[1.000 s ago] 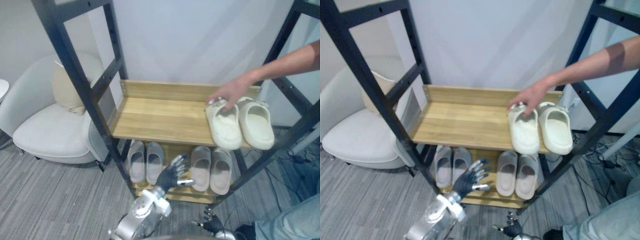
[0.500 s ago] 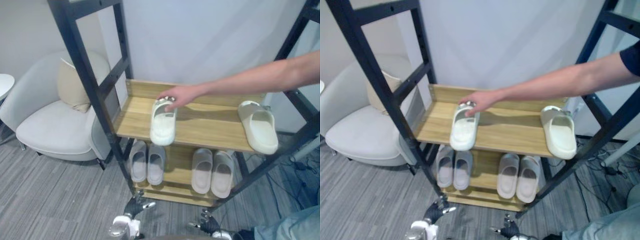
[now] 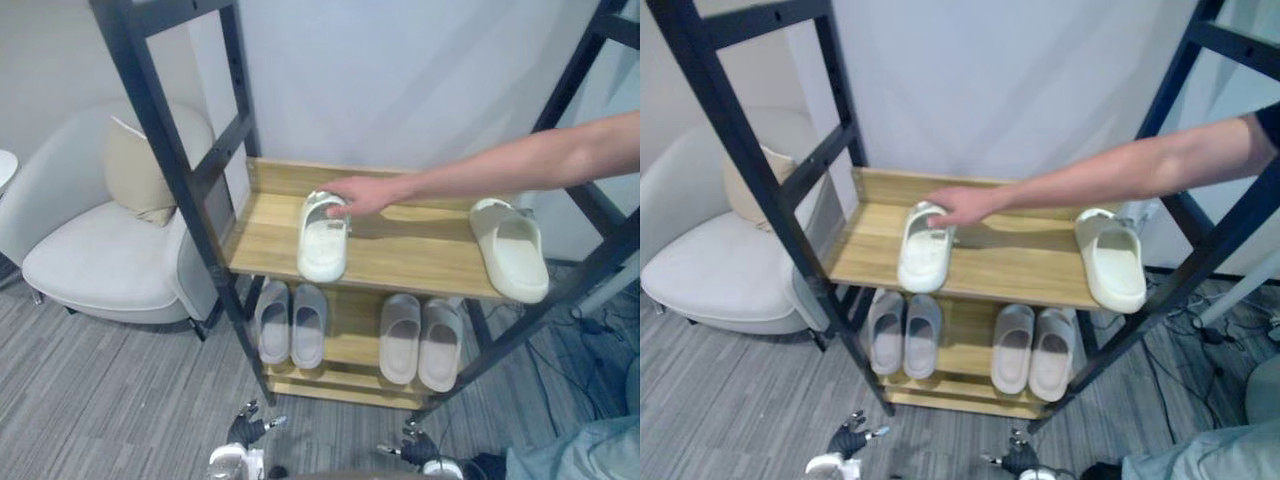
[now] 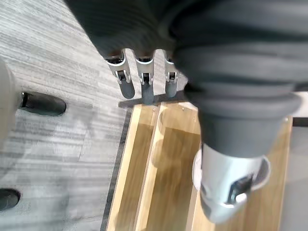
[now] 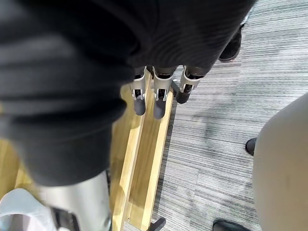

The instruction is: Organize the slippers on the shoe rack

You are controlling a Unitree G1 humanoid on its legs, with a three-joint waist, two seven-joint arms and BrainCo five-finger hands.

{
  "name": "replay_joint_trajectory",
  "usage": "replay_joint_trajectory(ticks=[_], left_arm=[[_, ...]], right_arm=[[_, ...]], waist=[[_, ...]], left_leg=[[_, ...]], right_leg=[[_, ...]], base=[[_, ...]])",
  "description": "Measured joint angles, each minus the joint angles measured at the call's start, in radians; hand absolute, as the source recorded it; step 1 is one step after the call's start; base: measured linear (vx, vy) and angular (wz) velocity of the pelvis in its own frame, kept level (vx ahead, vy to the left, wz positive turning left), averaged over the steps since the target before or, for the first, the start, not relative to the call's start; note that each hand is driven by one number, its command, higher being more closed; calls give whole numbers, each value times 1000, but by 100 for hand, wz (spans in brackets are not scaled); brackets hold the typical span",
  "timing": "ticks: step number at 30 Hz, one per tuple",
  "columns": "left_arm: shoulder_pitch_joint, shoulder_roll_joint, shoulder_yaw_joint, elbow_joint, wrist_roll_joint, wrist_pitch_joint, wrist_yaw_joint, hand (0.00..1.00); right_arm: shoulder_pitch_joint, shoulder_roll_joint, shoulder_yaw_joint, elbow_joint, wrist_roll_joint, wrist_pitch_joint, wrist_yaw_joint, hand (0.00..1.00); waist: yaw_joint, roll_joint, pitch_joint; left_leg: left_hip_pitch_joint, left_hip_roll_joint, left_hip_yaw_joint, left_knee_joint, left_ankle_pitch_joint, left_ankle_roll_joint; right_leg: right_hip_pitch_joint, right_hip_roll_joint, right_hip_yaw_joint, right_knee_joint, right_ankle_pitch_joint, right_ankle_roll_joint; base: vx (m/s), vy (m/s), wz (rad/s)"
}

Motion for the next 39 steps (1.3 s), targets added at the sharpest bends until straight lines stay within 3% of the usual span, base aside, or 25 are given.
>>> replay_joint_trajectory(ticks=[27,35,39], left_arm=[[-46,-12,10,54,60,-5,7,0],[-53,-3,-78,55,90,-6,21,0],[-68,-3,-174,55,92,-6,17,0]], right_arm=[[-39,-7,-7,36,0,1,-3,0],[-40,-7,-8,38,0,1,-16,0],[-40,-7,-8,39,0,1,-19,0]], waist=[[-1,9,37],[-3,9,37],[-3,9,37]], left_leg=[[8,2,9,0,-6,-3],[9,3,18,0,-7,-3],[9,3,19,0,-7,-3]], right_leg=[[6,3,11,0,1,-1],[1,6,31,0,3,-3],[0,6,32,0,3,-4]], base=[[1,-1,0],[-4,-3,-3],[0,0,0]])
